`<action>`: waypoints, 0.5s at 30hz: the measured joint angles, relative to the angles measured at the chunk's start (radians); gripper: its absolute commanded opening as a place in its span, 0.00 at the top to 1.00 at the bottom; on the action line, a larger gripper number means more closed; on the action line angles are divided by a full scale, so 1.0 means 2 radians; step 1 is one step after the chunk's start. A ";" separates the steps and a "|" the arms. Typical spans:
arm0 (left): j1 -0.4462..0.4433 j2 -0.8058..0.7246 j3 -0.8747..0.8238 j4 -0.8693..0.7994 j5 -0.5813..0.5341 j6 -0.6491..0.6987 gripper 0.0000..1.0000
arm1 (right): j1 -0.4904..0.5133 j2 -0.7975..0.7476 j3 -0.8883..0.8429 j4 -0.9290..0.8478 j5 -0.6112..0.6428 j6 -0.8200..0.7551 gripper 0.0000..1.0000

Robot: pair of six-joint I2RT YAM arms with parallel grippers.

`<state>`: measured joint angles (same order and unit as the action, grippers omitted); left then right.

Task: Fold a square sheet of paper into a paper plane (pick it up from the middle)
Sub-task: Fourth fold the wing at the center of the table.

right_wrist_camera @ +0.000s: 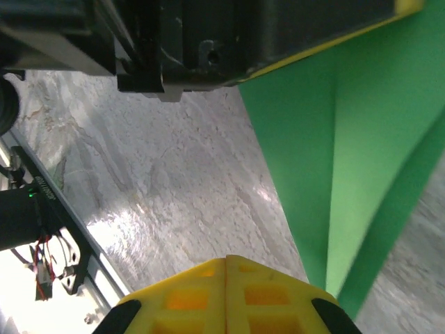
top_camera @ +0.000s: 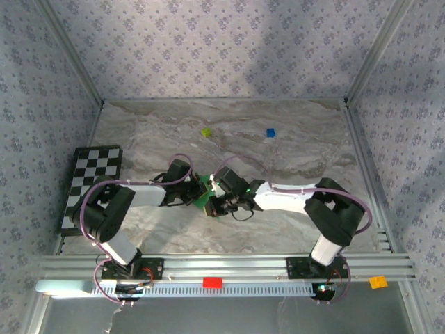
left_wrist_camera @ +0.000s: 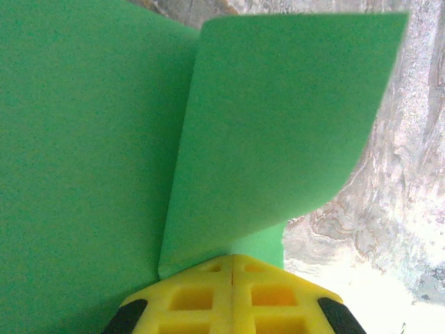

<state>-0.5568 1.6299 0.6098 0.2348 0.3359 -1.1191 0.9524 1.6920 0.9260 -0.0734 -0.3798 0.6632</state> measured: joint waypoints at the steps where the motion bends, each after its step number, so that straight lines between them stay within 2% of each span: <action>1: 0.000 0.000 0.000 0.000 0.000 0.000 1.00 | 0.001 0.006 0.003 -0.002 0.004 0.000 0.94; 9: 0.000 0.000 0.000 0.000 0.000 0.000 1.00 | -0.002 0.031 0.001 -0.013 0.023 0.001 0.94; 15: 0.000 0.000 0.000 0.000 0.000 0.000 1.00 | -0.012 0.030 -0.030 0.019 0.017 0.010 0.93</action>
<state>-0.5568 1.6299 0.6098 0.2348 0.3355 -1.1187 0.9279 1.7519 0.8658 -0.0360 -0.3454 0.6842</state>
